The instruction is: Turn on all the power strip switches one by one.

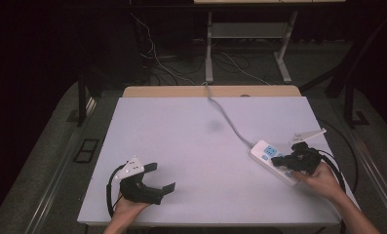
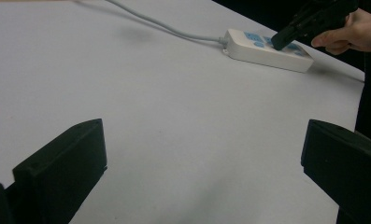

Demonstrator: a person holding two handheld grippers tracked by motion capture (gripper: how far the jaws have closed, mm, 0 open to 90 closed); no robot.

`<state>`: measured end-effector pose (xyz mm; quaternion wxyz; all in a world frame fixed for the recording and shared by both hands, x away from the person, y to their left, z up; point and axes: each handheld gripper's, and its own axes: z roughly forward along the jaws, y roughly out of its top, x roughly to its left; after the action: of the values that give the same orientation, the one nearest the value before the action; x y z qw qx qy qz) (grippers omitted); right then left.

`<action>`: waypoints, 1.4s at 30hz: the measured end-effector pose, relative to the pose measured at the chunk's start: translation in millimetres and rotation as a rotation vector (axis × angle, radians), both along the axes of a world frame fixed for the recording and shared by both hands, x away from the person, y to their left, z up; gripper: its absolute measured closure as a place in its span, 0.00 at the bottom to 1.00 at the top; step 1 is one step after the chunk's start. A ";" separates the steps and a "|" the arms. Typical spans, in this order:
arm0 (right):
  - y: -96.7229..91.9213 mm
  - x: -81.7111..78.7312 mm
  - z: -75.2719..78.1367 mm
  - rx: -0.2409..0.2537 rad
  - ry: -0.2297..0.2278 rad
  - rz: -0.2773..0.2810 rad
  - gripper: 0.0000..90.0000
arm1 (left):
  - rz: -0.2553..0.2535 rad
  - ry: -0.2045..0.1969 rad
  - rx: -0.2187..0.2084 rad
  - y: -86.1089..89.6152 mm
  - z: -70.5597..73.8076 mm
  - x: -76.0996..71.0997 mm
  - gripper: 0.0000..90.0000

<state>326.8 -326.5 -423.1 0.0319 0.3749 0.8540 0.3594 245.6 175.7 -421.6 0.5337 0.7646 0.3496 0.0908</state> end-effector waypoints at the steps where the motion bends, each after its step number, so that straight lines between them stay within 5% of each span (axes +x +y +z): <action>1: -0.3 -0.3 -0.4 -0.005 0.002 0.003 1.00 | -0.001 -0.001 -0.001 0.3 0.3 -0.1 0.00; 3: 0.9 -3.6 -0.8 -0.012 -0.019 -0.004 1.00 | -0.002 -0.006 -0.007 0.3 1.0 -0.7 0.00; 22: -0.6 -1.4 7.2 -0.010 0.035 0.021 1.00 | -0.003 0.001 -0.008 -0.2 0.2 0.2 0.00; 42: 6.8 14.3 47.4 -0.031 -0.006 0.042 1.00 | 0.000 0.003 -0.012 0.7 0.1 0.8 0.00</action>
<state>341.1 -319.7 -375.7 0.0326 0.3553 0.8669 0.3480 246.4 176.4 -421.4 0.5379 0.7615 0.3508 0.0877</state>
